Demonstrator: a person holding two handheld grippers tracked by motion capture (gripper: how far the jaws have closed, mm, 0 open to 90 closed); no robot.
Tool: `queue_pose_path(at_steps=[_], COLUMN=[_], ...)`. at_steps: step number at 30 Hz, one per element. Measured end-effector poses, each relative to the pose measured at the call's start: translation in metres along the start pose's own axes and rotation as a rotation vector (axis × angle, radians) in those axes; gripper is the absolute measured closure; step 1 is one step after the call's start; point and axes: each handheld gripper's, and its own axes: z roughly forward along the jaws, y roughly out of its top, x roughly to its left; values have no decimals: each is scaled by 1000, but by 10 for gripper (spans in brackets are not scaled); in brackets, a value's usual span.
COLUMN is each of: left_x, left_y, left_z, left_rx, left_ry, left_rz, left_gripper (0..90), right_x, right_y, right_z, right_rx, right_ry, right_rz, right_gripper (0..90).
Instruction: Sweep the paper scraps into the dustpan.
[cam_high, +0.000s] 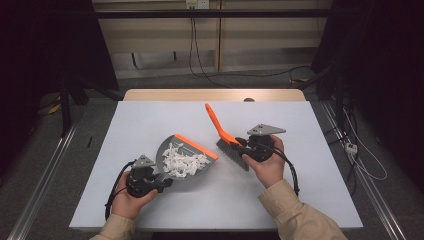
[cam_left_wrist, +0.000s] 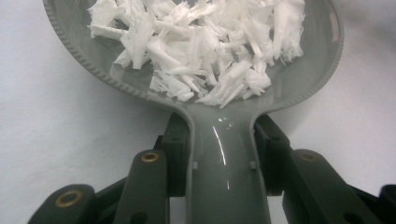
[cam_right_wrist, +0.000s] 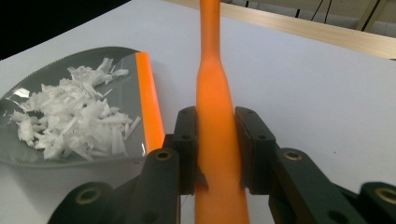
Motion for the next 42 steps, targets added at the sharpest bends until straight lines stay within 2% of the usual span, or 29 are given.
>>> queue_pose_path(at_steps=[8,10,11,28,33,35,38,42], left_x=[8,9,10,23,28,29,29,32], left_y=[1,1,1,3,2,2,2,1], left_z=[-7,-8,-10,-17,-19,-20,-19,-19], left_rx=[-23,-30,-22,-61,-61,-46,-49,-49], left_ry=[15,34,26,90,104,108,118,136], left_rz=[-36,-44,-44,-108,-125,-114,-115,-133], left_gripper=[633,633,633,633,633,633,633,633], right_x=[-1,-3,-4,-23,-29,-31,-32,-35], right_y=[-3,-3,-4,-11,-14,-15,-17,-18], right_z=[-1,-2,-2,-21,-26,-27,-30,-33], right_rx=[7,7,6,-11,-22,-24,-24,-25], right_ry=[-2,-6,-6,-40,-46,-50,-51,-57], right_rz=[-4,-4,0,27,38,40,44,43], right_gripper=[717,717,717,717,717,717,717,717])
